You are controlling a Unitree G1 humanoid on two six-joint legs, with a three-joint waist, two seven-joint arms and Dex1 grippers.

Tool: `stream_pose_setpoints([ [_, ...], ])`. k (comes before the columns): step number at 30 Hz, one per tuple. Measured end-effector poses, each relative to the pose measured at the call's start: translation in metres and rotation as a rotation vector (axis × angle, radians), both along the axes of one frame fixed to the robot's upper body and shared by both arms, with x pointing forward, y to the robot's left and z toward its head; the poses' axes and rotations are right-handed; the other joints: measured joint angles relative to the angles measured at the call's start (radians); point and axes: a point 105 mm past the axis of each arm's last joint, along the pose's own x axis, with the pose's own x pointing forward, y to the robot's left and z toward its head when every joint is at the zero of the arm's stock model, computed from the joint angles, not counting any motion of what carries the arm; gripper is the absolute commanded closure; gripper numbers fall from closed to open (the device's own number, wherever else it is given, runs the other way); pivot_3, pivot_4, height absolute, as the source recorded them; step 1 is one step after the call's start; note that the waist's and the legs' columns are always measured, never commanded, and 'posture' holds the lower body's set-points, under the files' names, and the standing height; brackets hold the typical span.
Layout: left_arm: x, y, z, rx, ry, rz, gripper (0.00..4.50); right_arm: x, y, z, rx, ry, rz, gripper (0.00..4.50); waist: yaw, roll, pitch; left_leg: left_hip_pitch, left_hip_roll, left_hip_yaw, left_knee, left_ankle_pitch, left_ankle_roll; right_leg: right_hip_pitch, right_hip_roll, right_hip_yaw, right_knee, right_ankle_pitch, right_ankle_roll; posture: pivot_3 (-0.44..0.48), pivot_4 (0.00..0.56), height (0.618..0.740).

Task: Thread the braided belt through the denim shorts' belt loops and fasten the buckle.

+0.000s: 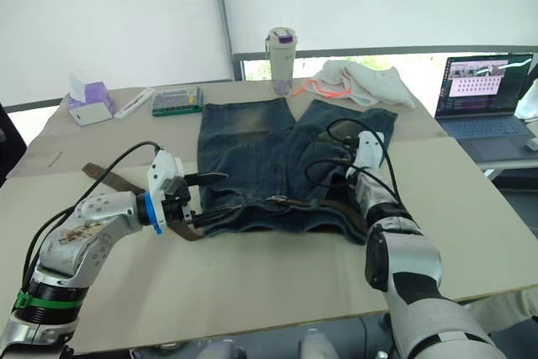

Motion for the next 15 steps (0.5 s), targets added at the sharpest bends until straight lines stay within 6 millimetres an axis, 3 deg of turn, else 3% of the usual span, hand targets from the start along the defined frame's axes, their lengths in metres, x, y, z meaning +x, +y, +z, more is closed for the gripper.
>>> stream_pose_setpoints([
  [8,-0.001,-0.002,0.003,0.002,-0.004,0.014,0.0,-0.002,-0.011,0.017,-0.051,-0.045,0.13,0.01,-0.003,0.002,0.001,0.0,0.0,0.001,0.0,0.0,0.0,0.0,0.0,0.0,-0.001,0.0,0.0,0.0,0.15,0.74],
  [12,-0.001,0.001,-0.001,0.002,0.012,0.034,0.0,-0.006,-0.017,0.037,-0.074,-0.058,0.272,0.01,-0.002,0.003,0.003,-0.001,0.0,0.001,0.0,0.0,0.0,0.0,0.0,0.0,-0.001,0.0,0.0,0.0,0.15,0.74],
  [15,-0.003,0.006,-0.008,0.002,0.032,0.052,0.0,-0.027,-0.03,0.041,-0.153,-0.02,0.435,0.01,0.006,0.003,0.003,-0.001,0.001,0.001,0.0,0.0,0.0,0.0,0.0,0.0,-0.002,0.0,0.0,0.0,0.15,0.74],
])
